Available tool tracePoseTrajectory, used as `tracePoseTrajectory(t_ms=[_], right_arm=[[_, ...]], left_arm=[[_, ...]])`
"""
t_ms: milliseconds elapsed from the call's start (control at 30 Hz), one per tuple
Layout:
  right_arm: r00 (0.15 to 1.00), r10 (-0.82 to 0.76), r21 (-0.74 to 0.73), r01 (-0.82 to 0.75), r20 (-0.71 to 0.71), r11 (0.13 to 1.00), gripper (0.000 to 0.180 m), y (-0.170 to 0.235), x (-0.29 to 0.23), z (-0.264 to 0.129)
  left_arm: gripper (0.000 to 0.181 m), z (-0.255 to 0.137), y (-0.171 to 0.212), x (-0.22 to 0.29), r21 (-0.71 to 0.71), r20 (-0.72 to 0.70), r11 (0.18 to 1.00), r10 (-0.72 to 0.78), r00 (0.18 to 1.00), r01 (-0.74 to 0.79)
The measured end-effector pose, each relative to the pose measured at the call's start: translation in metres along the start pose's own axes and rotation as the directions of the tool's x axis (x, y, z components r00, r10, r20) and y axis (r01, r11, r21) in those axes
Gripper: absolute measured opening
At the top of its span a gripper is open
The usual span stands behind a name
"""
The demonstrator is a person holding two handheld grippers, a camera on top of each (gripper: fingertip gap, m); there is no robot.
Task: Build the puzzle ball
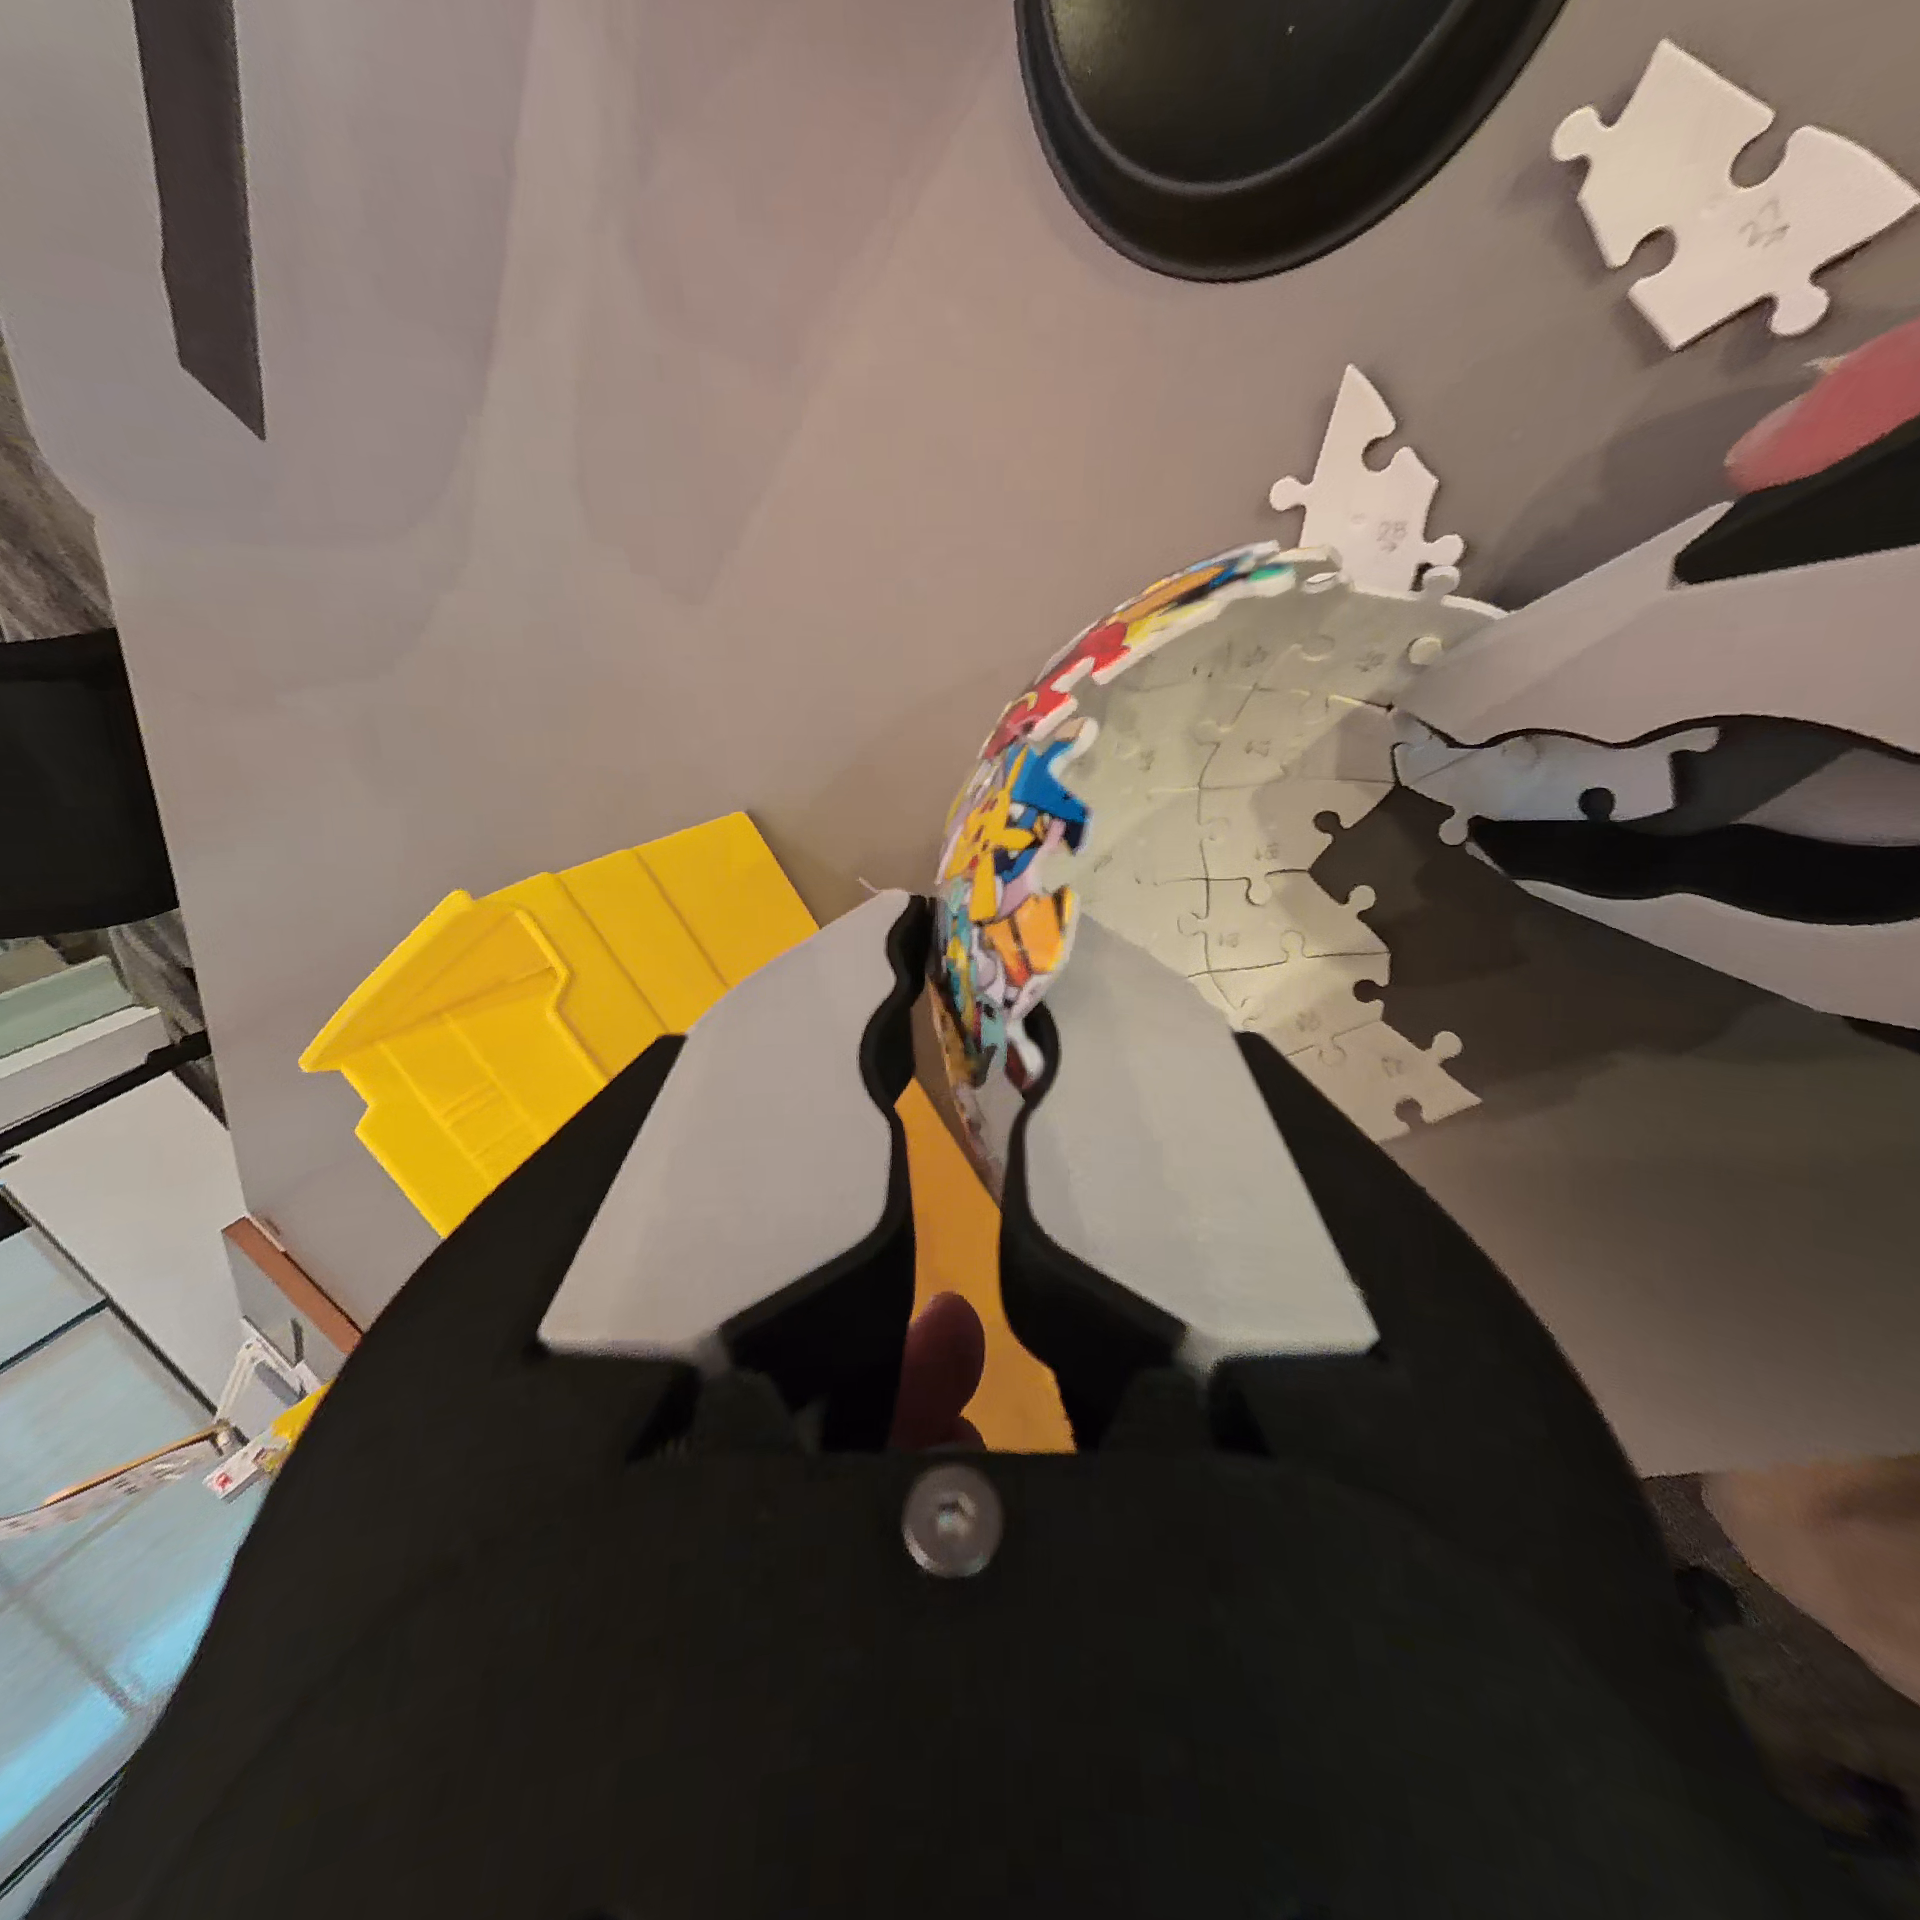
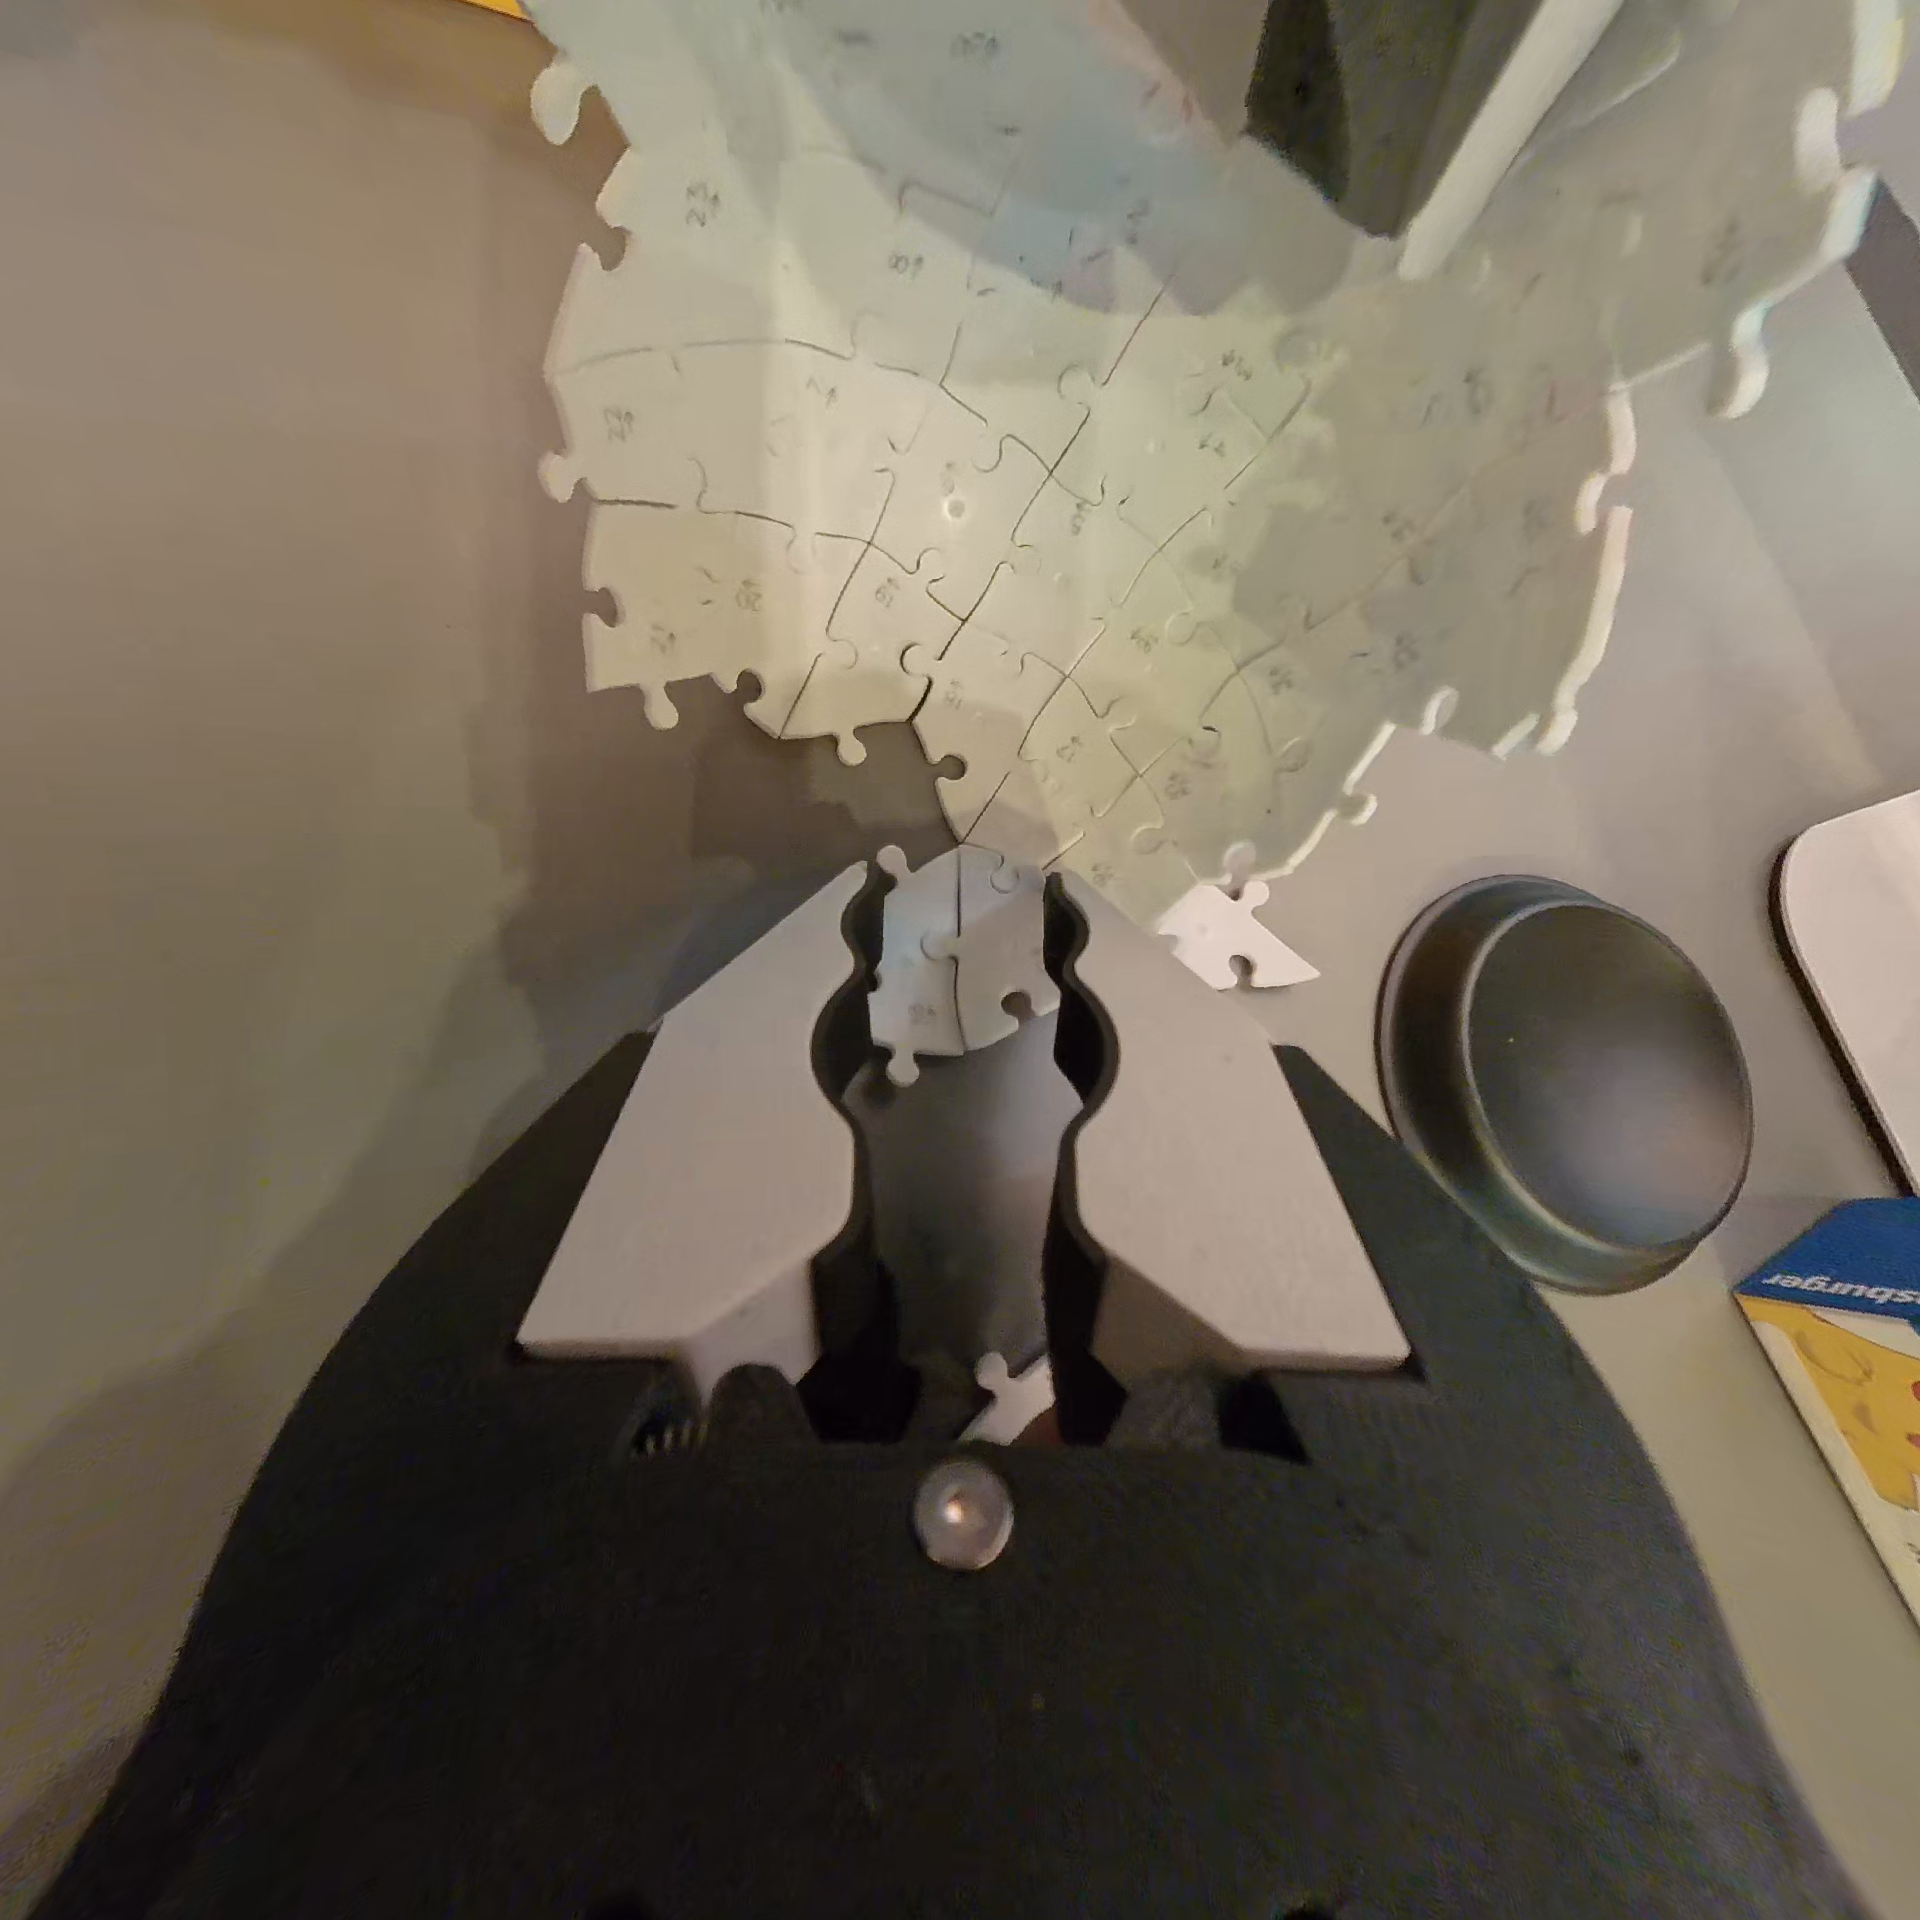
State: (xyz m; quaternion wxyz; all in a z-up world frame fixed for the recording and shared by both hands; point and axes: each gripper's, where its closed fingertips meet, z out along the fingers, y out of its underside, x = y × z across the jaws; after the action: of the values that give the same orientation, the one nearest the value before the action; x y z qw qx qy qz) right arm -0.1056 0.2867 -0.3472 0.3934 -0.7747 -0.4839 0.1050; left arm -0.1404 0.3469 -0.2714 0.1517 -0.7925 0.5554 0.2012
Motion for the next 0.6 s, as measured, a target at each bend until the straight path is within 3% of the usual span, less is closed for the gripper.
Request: tracePoseTrajectory(t_ms=[300, 600], right_arm=[[0.998, 0.052, -0.021, -0.051, 0.038, 0.998, 0.03, 0.001, 0.0, 0.001], [0.994, 0.086, -0.032, -0.084, 0.07, 0.996, 0.031, 0.002, 0.0, 0.001]], left_arm=[[0.02, -0.006, -0.008, 0.006, 0.062, -0.089, 0.998, -0.005, 0.996, 0.011], [0.019, -0.028, -0.016, 0.006, 0.199, -0.262, 0.967, -0.104, 0.96, 0.159]])
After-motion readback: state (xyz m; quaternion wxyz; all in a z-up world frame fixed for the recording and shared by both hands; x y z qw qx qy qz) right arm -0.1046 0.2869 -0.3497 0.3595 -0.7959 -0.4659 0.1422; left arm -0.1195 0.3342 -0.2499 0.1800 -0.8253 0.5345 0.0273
